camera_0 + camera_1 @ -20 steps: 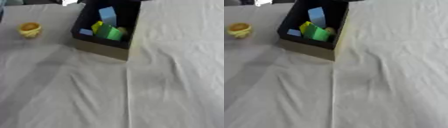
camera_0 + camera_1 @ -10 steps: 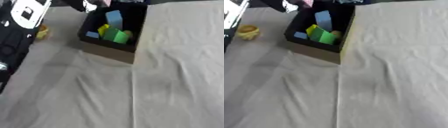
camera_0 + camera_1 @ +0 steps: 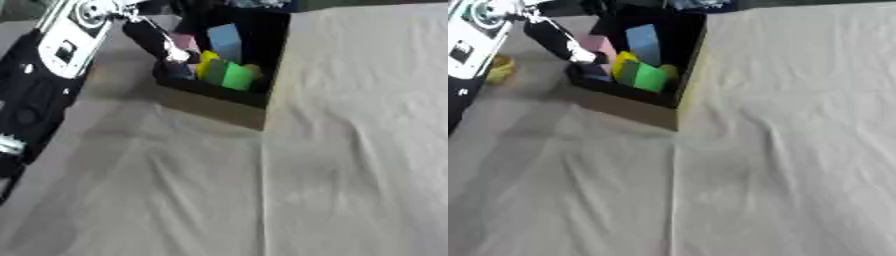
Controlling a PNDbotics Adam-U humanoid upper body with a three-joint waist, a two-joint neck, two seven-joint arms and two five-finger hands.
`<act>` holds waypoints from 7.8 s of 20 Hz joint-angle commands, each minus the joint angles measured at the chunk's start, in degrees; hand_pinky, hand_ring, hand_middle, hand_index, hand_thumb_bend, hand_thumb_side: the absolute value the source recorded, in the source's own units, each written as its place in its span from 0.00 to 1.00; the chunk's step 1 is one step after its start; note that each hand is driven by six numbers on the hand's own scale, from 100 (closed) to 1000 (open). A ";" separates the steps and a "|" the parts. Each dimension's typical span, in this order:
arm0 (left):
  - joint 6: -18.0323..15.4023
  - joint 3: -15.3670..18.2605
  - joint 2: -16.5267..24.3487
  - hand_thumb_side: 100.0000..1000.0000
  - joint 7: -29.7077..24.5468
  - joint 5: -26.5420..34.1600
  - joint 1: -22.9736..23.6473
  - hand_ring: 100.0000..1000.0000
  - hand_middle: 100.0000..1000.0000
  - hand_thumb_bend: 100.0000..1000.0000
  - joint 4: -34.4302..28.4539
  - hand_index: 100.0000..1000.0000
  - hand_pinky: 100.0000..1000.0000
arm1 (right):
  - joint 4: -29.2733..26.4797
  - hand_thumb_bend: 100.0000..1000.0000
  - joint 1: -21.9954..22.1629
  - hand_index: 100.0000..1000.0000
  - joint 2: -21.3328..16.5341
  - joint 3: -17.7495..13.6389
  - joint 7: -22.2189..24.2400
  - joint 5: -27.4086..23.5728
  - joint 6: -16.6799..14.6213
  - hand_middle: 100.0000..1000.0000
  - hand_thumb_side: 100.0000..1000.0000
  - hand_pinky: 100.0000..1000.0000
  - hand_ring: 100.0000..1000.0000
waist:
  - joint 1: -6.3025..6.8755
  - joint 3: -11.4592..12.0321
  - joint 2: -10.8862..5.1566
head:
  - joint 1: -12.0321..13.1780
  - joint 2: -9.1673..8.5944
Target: Pick up objects on the table and place them in the box.
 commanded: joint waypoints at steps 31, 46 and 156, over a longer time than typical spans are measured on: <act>8.01 11.84 22.89 0.12 9.25 8.60 15.80 0.80 0.79 0.65 -8.87 0.87 0.80 | -0.89 0.00 2.23 0.71 -1.77 -1.69 -1.93 1.06 -0.87 0.64 0.59 0.84 0.82 | -0.98 2.64 -2.41 | -1.52 0.97; 8.48 11.84 22.25 0.00 4.66 4.38 16.65 0.81 0.81 0.64 -3.71 0.88 0.80 | -0.89 0.00 1.80 0.71 -1.98 -1.94 -2.66 1.30 -1.49 0.63 0.58 0.84 0.82 | -1.89 2.04 -1.37 | -0.50 -0.65; 0.02 16.45 12.14 0.16 41.54 33.42 22.77 0.60 0.60 0.23 -42.30 0.73 0.67 | -0.89 0.00 1.66 0.71 -0.02 -2.08 -2.82 -0.63 -0.80 0.61 0.59 0.85 0.81 | -2.23 1.89 -1.94 | -4.93 1.76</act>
